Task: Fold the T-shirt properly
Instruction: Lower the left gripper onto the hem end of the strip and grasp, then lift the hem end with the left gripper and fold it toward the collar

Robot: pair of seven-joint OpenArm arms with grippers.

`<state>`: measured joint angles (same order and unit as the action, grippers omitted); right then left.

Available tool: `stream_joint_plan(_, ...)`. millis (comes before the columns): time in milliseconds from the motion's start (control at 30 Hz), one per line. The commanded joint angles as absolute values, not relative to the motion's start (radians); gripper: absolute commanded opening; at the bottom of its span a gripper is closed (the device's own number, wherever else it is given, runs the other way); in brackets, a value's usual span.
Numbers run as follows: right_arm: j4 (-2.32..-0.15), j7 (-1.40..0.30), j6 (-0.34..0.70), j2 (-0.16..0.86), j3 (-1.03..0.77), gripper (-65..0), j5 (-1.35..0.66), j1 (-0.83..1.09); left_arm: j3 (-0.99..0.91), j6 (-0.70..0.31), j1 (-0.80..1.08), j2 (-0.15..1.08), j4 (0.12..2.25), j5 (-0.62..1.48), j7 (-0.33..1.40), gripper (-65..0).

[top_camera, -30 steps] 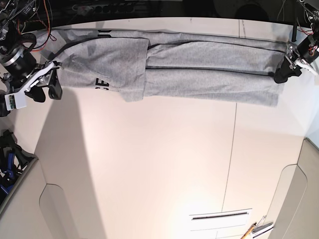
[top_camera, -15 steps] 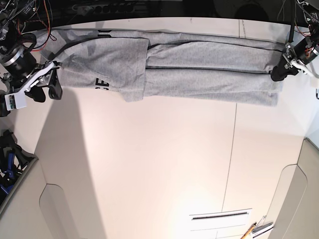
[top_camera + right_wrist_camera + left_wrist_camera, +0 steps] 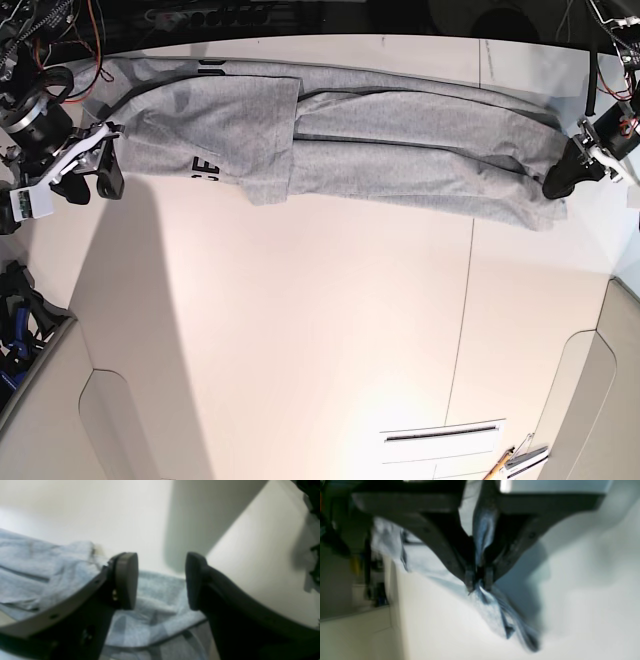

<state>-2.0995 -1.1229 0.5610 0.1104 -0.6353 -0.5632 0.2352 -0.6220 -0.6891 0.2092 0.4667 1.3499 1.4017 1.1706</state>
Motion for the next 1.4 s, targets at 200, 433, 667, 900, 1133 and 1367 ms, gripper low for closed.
stream_joint_plan(200,-2.119,-1.103,0.553,0.118,-0.64,-34.6,-0.526,0.229,-0.628,-0.698,0.258,0.41,1.53,1.484,1.212,-65.0)
stream_joint_plan(433,-2.117,-1.091,0.544,0.118,-0.64,-34.6,-0.455,0.228,-0.624,-0.698,0.359,0.307,1.74,1.484,1.221,-65.0)
stream_joint_plan(667,-2.117,-1.076,0.532,0.118,-0.64,-34.6,-0.448,0.228,-0.452,-0.698,0.369,0.274,1.834,1.484,1.216,-65.0)
stream_joint_plan(900,-2.117,-1.077,0.526,0.118,-0.64,-34.6,-0.448,0.229,-0.227,-0.698,0.332,0.206,1.834,1.428,1.167,-65.0)
stream_joint_plan(1133,-2.117,-1.076,0.519,0.118,-0.64,-34.6,-0.426,0.231,-0.078,-0.698,0.313,0.171,1.834,1.325,1.118,-65.0)
stream_joint_plan(1367,-2.117,-1.073,0.519,0.118,-0.64,-34.6,-0.427,0.231,-0.033,-0.698,0.311,0.129,1.834,1.269,1.081,-65.0)
